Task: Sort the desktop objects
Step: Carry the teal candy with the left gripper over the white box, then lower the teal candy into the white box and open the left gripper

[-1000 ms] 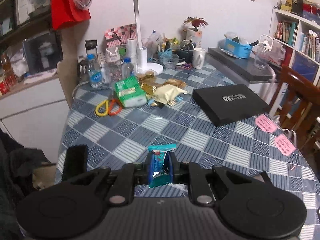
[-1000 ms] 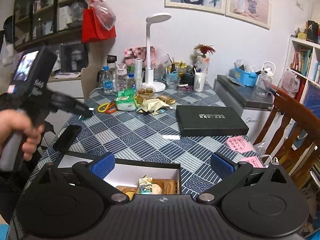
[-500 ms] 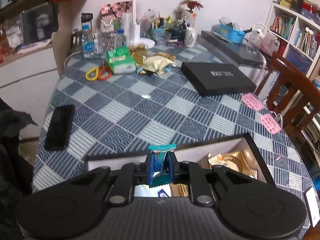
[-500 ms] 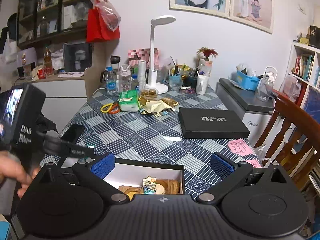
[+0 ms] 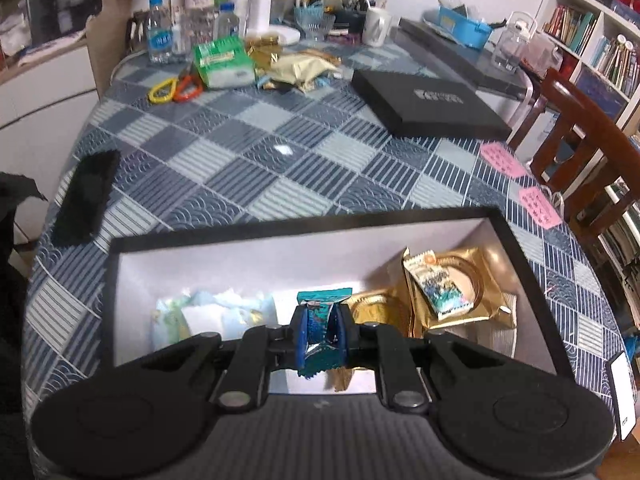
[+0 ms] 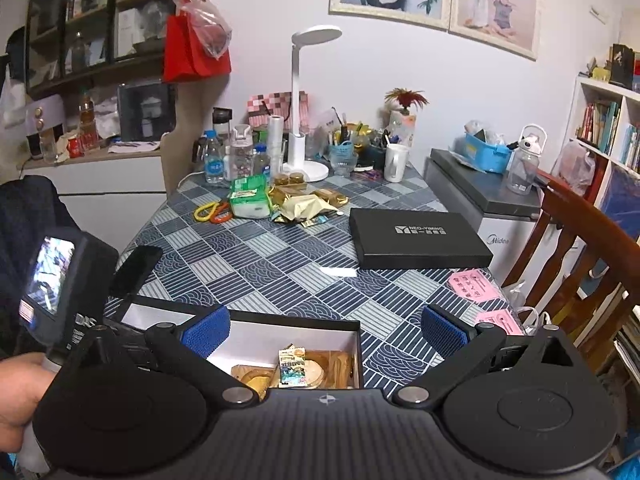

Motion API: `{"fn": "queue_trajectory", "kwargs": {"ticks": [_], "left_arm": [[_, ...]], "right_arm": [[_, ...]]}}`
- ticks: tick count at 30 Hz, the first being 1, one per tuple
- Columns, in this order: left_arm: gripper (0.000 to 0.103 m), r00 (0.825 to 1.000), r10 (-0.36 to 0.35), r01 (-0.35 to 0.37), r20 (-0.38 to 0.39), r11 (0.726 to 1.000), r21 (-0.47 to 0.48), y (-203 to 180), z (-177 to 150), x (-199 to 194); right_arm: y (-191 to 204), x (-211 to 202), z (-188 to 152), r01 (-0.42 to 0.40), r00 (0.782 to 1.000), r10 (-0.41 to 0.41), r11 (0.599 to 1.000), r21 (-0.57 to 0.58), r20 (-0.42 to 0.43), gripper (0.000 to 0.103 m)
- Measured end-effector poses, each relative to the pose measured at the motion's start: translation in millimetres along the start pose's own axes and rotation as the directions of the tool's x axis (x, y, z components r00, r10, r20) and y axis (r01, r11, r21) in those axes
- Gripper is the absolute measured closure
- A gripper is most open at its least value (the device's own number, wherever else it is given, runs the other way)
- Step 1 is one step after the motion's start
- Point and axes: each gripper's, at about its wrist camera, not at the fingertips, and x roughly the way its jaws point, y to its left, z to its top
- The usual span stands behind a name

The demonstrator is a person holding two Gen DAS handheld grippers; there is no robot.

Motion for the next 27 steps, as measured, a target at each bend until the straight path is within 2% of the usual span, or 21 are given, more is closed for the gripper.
{"fn": "queue_trajectory", "kwargs": {"ticks": [27], "left_arm": [[0.087, 0.991, 0.081, -0.087, -0.109, 0.995, -0.053, -0.8, -6.2, 59.0]], "right_arm": [[-6.6, 16.0, -5.4, -0.001, 0.999, 0.002, 1.0, 0.016, -0.044, 0.0]]}}
